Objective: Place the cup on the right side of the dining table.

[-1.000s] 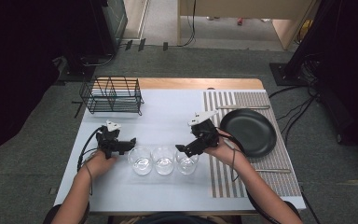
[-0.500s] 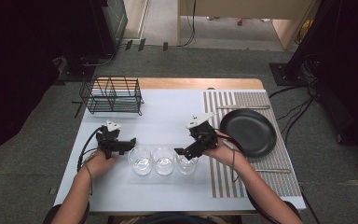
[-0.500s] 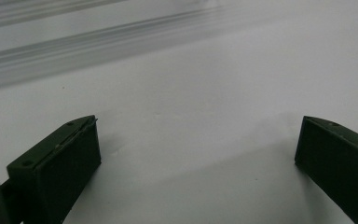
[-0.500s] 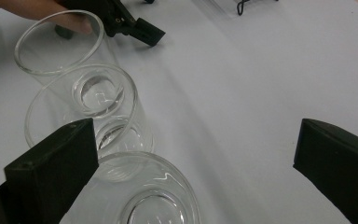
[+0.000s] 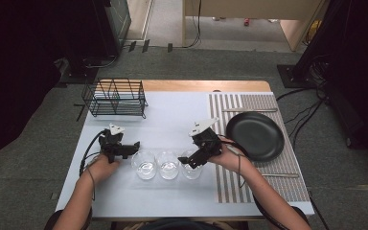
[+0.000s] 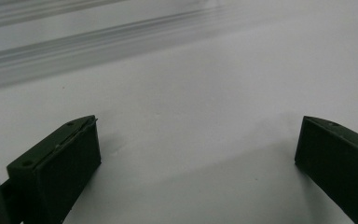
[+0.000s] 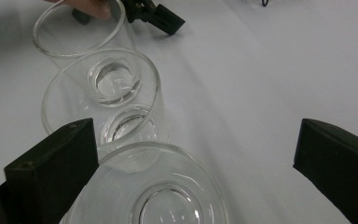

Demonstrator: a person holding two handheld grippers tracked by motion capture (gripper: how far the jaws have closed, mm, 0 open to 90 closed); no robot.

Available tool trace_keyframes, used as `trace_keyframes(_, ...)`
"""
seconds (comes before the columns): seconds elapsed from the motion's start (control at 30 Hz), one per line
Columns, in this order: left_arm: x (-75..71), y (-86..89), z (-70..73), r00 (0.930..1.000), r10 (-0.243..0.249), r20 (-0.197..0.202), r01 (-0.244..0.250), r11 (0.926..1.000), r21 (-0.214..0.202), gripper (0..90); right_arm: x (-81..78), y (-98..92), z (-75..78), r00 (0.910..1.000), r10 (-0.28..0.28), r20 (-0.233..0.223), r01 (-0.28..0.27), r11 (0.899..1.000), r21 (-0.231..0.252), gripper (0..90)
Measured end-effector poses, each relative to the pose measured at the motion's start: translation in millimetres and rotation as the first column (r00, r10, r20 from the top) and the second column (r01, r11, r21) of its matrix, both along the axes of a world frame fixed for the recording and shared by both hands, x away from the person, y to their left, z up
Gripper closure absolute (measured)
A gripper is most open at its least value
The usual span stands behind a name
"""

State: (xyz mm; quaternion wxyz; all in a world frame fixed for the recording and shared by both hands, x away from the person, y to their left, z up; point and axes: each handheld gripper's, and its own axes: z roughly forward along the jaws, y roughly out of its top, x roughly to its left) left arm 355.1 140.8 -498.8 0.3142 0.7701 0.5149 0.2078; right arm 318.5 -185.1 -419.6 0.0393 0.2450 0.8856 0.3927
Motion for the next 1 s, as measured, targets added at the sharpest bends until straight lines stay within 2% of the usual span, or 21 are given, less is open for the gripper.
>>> trace_keyframes(0.4,0.0,0.0,0.0,1.0000,0.000,0.000,0.000,1.0000,0.000,0.0,-3.0,2.4,-3.8,0.9987,0.052,-0.004,-0.052,0.999,0.006,0.0)
trace_keyframes(0.53,0.0,0.0,0.0,1.0000,0.000,0.000,0.000,1.0000,0.000,0.0,-4.8,4.4,-6.4,0.9966,0.082,-0.001,-0.082,0.997,-0.008,0.0)
trace_keyframes(1.0,0.0,0.0,0.0,1.0000,0.000,0.000,0.000,1.0000,0.000,0.0,-7.2,7.2,-14.0,0.9914,0.131,-0.008,-0.131,0.991,-0.032,0.0)
